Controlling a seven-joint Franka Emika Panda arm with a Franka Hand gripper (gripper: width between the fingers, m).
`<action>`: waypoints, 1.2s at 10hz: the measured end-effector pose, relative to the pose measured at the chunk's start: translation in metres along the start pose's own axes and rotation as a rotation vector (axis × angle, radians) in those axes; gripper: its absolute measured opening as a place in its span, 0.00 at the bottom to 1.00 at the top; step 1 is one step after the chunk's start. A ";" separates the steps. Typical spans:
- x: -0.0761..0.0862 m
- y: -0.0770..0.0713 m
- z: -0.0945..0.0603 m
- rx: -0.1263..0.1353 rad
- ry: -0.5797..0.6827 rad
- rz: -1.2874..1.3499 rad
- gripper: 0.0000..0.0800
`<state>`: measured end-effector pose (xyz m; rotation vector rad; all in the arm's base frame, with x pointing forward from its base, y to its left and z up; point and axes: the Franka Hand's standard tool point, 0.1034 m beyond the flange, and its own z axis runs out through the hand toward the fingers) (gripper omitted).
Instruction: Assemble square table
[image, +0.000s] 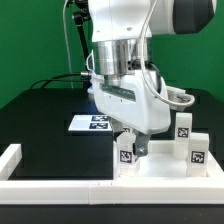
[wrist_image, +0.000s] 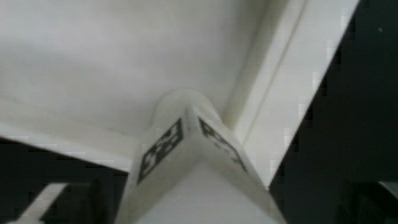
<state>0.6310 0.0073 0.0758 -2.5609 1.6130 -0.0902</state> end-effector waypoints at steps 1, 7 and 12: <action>-0.001 0.000 0.001 -0.001 0.000 -0.102 0.81; -0.004 0.001 0.006 -0.015 0.005 -0.564 0.48; -0.002 0.003 0.007 -0.019 0.006 -0.177 0.37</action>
Offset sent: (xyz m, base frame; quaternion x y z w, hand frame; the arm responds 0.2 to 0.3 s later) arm -0.0091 0.0135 -0.0032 0.0347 -0.0357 -0.3167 0.9472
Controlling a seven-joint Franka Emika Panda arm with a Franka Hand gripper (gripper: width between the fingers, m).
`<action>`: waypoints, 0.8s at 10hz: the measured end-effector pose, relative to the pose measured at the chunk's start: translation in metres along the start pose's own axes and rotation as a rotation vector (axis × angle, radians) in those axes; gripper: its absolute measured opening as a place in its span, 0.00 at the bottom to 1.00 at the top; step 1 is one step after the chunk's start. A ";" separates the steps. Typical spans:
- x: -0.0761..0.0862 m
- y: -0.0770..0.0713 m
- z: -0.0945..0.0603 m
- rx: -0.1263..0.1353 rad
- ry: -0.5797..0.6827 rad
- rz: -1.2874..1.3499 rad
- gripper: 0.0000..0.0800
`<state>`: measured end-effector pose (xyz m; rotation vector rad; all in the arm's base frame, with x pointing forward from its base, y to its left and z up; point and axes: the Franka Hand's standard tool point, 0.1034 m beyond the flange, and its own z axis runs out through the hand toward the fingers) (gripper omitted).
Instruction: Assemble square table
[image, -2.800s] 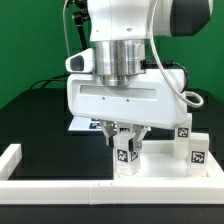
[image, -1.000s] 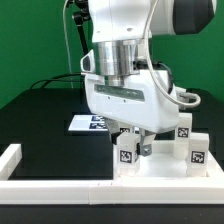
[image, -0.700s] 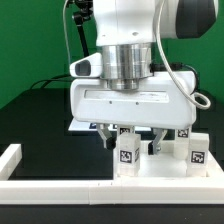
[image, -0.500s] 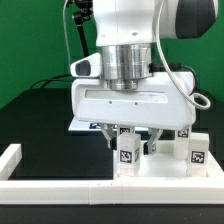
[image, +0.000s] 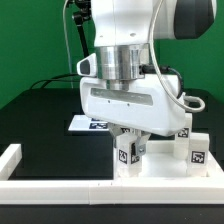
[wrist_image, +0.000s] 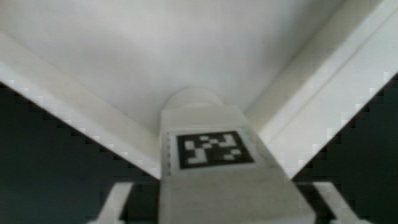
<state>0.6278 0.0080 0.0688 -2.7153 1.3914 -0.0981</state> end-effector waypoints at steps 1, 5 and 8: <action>0.000 0.000 -0.002 -0.015 -0.014 0.202 0.37; -0.004 -0.003 -0.001 0.009 -0.083 0.896 0.37; -0.004 -0.003 -0.001 0.003 -0.071 1.043 0.37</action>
Offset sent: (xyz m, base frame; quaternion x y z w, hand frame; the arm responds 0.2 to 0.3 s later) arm -0.0028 0.0128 0.0012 0.0086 -0.0635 0.4772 0.8765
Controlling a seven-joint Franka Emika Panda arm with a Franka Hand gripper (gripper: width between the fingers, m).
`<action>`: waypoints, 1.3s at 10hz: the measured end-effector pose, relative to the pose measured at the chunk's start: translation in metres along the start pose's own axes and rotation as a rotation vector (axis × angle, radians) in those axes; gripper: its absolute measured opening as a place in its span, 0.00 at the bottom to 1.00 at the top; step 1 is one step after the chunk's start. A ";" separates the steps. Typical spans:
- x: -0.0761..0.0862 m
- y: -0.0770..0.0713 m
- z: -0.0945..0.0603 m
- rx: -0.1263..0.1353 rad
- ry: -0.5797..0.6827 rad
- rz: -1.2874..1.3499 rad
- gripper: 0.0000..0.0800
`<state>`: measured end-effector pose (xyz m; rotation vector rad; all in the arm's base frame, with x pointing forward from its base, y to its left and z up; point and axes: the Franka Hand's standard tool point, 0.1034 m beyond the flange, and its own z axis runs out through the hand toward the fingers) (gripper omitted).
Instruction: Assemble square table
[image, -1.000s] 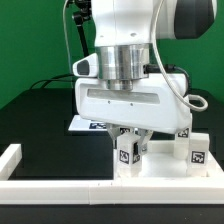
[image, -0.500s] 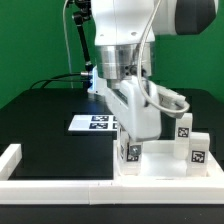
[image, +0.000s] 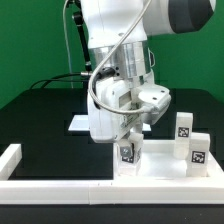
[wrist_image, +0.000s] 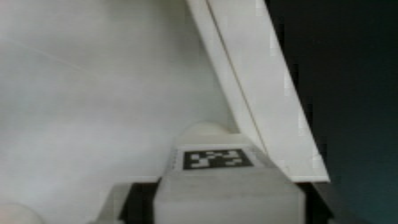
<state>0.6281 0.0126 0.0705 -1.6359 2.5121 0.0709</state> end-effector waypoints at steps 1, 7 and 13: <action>0.001 0.000 0.000 0.001 0.000 -0.011 0.37; -0.005 0.011 0.009 0.008 0.034 -0.736 0.80; -0.001 0.000 -0.001 -0.025 0.080 -1.388 0.81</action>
Offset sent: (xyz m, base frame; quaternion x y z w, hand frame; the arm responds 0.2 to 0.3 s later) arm -0.0064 0.0115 -0.0030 0.0111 0.0055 -0.3038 0.9527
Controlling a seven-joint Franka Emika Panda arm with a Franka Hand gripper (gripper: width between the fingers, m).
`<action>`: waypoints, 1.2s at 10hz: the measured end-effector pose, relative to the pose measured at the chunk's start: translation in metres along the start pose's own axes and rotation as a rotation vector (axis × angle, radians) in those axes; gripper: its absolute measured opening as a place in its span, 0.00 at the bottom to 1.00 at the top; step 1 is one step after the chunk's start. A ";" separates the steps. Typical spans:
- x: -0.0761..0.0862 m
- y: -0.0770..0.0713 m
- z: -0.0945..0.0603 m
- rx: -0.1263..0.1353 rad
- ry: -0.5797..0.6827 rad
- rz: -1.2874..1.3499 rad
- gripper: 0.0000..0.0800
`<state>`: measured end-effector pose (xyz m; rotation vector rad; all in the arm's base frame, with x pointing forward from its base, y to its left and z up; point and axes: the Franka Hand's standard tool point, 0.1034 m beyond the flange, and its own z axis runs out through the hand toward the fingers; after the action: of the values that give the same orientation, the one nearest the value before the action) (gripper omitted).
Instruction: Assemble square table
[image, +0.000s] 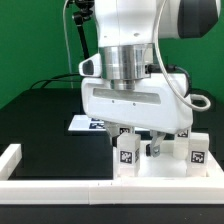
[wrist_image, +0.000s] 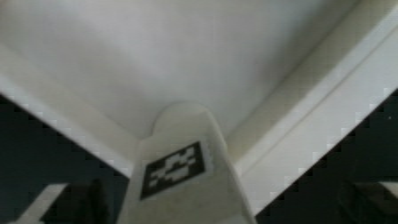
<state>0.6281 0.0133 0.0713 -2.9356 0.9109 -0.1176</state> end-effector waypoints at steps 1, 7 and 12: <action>0.000 -0.001 0.000 -0.003 0.004 -0.029 0.81; 0.001 0.004 0.002 -0.007 0.002 0.210 0.37; 0.000 0.007 0.002 -0.022 -0.019 0.783 0.37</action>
Offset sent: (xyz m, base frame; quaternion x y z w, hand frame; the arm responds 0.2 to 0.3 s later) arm 0.0000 0.0000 0.0000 0.0000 0.0000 0.0000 1.0000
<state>0.6242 0.0081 0.0690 -2.3609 1.9571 -0.0330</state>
